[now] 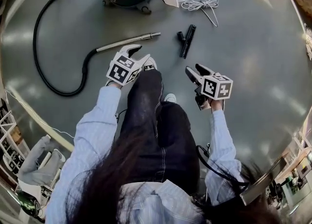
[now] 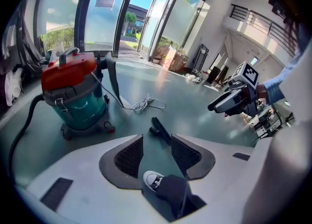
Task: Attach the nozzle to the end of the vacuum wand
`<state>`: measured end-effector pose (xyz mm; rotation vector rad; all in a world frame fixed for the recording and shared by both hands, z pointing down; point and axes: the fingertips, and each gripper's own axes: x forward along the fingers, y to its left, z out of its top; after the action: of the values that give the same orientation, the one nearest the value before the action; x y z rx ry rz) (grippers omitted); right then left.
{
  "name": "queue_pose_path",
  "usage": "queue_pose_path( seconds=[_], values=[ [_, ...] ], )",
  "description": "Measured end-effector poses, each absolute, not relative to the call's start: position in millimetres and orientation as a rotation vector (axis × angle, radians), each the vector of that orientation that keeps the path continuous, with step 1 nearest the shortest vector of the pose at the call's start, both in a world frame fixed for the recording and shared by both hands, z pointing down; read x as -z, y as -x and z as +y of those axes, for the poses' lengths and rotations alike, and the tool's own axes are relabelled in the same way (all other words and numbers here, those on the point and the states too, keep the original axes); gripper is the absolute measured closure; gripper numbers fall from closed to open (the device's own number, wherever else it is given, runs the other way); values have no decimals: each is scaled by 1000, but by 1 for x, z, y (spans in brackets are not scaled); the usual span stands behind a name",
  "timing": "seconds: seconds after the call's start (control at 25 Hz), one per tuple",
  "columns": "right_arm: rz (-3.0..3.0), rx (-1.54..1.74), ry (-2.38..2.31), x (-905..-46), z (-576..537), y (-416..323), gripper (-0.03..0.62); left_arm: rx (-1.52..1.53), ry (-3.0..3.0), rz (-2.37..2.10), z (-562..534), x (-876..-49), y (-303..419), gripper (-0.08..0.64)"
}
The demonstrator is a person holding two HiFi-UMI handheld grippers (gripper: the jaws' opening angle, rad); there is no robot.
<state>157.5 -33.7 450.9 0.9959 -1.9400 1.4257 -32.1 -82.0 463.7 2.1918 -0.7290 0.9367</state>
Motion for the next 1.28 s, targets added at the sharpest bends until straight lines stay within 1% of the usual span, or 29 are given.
queue_pose_path(
  seconds=[0.08, 0.32, 0.44, 0.6, 0.72, 0.84, 1.0, 1.28],
  values=[
    [-1912, -1411, -1009, -508, -37, -166, 358, -988, -2173, -744, -92, -520, 42, 405],
    [-1842, -1276, -1005, -667, -62, -181, 335, -1184, -2170, -711, -117, -669, 73, 403],
    [-1835, -1177, -1047, -729, -92, -187, 330, -1234, -2208, -702, -130, -728, 77, 397],
    [-1818, -1076, -1074, -795, -119, -201, 331, -1249, -2299, -674, -136, -787, 64, 371],
    [-1771, -1009, -1080, -826, -127, -209, 330, -1242, -2342, -666, -136, -817, 55, 350],
    [-1729, -1010, -1137, -844, -126, -214, 321, -1339, -2358, -678, -130, -842, 58, 347],
    [-1712, -1030, -1237, -851, -135, -217, 322, -1422, -2383, -680, -126, -862, 56, 347],
    [-1630, -1093, -1257, -863, -140, -229, 322, -1486, -2333, -735, -139, -879, 69, 347]
  ],
)
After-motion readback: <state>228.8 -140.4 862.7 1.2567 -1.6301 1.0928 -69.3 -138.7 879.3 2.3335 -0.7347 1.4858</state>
